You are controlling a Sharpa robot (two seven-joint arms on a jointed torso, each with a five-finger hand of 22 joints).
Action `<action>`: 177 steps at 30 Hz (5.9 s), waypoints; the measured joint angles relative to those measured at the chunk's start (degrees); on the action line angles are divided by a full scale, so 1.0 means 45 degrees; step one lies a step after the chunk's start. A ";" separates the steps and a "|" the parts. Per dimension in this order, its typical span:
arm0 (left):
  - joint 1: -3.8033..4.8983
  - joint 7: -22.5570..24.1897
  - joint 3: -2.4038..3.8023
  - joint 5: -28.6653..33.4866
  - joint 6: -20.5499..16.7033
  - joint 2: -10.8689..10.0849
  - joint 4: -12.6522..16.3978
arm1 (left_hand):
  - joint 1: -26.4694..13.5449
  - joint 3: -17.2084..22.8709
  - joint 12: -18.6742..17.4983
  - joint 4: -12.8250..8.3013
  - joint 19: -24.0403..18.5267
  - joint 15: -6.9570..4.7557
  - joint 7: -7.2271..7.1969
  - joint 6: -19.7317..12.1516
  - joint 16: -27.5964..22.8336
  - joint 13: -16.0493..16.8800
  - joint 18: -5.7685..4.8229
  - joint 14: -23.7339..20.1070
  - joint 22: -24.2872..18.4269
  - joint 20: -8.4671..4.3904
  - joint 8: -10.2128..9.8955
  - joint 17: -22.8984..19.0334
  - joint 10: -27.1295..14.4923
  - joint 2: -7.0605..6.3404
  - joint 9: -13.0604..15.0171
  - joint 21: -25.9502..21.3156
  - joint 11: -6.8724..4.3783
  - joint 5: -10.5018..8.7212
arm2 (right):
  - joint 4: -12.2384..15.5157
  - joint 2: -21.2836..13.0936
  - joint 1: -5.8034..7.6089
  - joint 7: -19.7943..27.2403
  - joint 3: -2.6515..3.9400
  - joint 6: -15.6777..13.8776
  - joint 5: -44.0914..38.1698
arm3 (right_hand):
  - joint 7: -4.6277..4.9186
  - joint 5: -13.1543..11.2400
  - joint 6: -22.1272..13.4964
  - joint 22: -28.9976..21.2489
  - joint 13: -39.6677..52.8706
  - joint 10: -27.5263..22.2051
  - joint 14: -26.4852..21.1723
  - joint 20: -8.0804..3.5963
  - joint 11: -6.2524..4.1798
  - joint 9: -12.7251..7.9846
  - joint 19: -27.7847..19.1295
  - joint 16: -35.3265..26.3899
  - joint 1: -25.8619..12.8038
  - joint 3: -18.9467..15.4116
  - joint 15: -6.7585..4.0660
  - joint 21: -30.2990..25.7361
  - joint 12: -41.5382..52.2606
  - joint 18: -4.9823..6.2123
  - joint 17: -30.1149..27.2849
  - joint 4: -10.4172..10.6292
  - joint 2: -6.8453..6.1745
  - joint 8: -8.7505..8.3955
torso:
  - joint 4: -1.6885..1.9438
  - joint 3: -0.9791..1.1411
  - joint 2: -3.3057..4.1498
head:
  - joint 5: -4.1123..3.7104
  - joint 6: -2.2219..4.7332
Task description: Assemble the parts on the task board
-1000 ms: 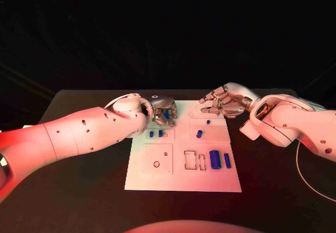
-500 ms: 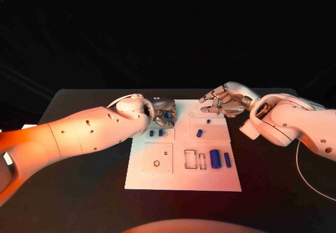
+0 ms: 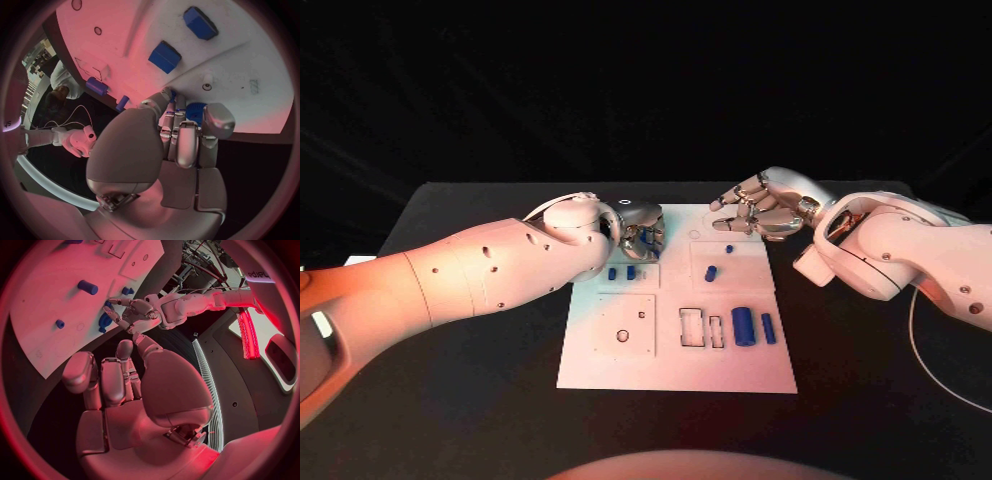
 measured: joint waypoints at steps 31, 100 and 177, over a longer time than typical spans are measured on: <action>0.0064 -0.0147 0.0472 0.1950 -0.0371 -0.2108 0.1566 | 0.0119 0.0967 -0.0618 -0.0584 0.0317 -0.0044 0.0059 0.0522 0.0084 0.0143 -0.0199 0.0043 0.1048 -0.0046 -0.0215 0.0057 0.0661 0.0115 0.0005 0.0922 -0.0023 -0.0158 | -0.0090 0.0055 -0.0056 0.0005 0.0001 0.0032 0.0000 | 0.0000 0.0071 0.0000 0.0001 0.0012 0.0003 0.0000 0.0000 0.0002 0.0000 0.0000 0.0000 0.0000 -0.0001 0.0000 0.0000 0.0000 0.0000 0.0001 0.0001 0.0000 -0.0001 | 0.0062 -0.0006 -0.0032 | -0.0054 0.0093; -0.0087 -0.0503 0.0441 0.2595 0.0254 -0.1908 0.0960 | -0.0045 0.1111 -0.0765 -0.0663 0.0315 -0.0043 0.0010 0.0562 0.0084 0.0169 -0.0197 0.0042 0.1043 -0.0045 -0.0348 -0.0074 0.0794 0.0055 -0.0013 0.0982 -0.0066 -0.0159 | -0.0077 0.0060 -0.0099 0.0003 0.0000 0.0086 0.0007 | 0.0000 0.0070 0.0000 0.0002 0.0010 0.0012 0.0000 0.0000 0.0012 0.0000 0.0000 0.0000 0.0000 -0.0001 0.0000 0.0000 0.0000 -0.0001 0.0001 0.0001 0.0000 -0.0001 | 0.0039 -0.0005 -0.0021 | -0.0002 -0.0066; -0.0196 0.6030 0.0310 2.0427 -0.3818 -0.4658 0.3385 | -0.1099 0.1671 -0.0518 -0.0734 -0.2916 0.0272 0.0543 -0.0315 -0.3763 0.0327 0.0693 -0.2409 -0.3986 0.0411 -0.0851 -0.6586 -0.0321 0.0108 -0.0422 -0.5159 0.0408 0.0000 | -0.1878 0.1450 -0.0776 -0.2113 -0.0030 0.2039 -1.1524 | -0.0375 -0.1858 0.1754 -0.2930 -0.9209 -0.1083 0.0025 -0.0047 0.0088 0.0023 -0.0857 -0.3553 0.0588 0.2987 -0.0027 -0.2060 -0.8517 0.0503 -0.3448 -0.0386 -0.0891 -0.0052 | 0.0082 -0.0029 -0.0032 | -0.0670 0.0403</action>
